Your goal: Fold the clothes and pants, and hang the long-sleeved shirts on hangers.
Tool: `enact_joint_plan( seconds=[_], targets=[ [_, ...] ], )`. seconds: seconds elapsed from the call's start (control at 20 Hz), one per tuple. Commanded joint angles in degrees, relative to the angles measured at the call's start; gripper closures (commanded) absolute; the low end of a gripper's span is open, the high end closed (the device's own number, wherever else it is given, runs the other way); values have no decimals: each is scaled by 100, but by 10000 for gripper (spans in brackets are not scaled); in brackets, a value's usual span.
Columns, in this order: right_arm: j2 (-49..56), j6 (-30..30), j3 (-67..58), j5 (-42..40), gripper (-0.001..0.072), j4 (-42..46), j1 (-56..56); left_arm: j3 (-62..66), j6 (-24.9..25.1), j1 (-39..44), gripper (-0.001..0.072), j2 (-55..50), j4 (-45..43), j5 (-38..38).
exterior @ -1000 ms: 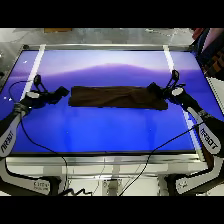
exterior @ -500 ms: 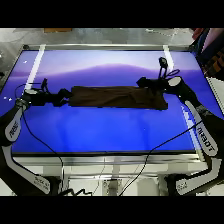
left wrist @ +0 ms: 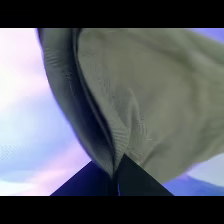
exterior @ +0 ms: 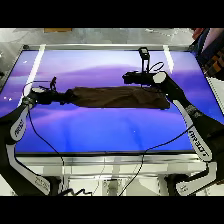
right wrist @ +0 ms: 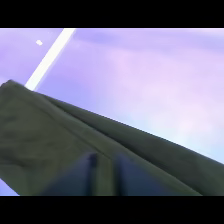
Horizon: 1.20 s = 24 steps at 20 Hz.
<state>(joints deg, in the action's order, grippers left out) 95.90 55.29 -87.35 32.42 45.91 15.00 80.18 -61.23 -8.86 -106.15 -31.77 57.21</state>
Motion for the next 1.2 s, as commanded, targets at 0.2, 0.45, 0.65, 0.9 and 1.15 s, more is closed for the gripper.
enact_joint_plan(
  seconds=[0.2, 0.45, 0.65, 0.9, 1.15],
  targets=[
    [149, 1228, -24, 339, 702, 87, 256, 164, 79, -247, 695, 1823, -1812, 1375],
    [697, 2109, -26, 514, 703, 83, 1147, 164, 76, -260, 696, 3432, -2201, 1766],
    [966, 2531, -118, 131, 703, 66, 2186, 164, 81, -262, 695, 4190, -2509, 1755],
    [1220, 2673, -522, -654, 703, 92, 3346, 157, 76, -232, 694, 4227, -2522, 1749],
    [1333, 2673, -699, -789, 703, 168, 3523, 153, 76, -229, 694, 4227, -2516, 1746]
  ],
)
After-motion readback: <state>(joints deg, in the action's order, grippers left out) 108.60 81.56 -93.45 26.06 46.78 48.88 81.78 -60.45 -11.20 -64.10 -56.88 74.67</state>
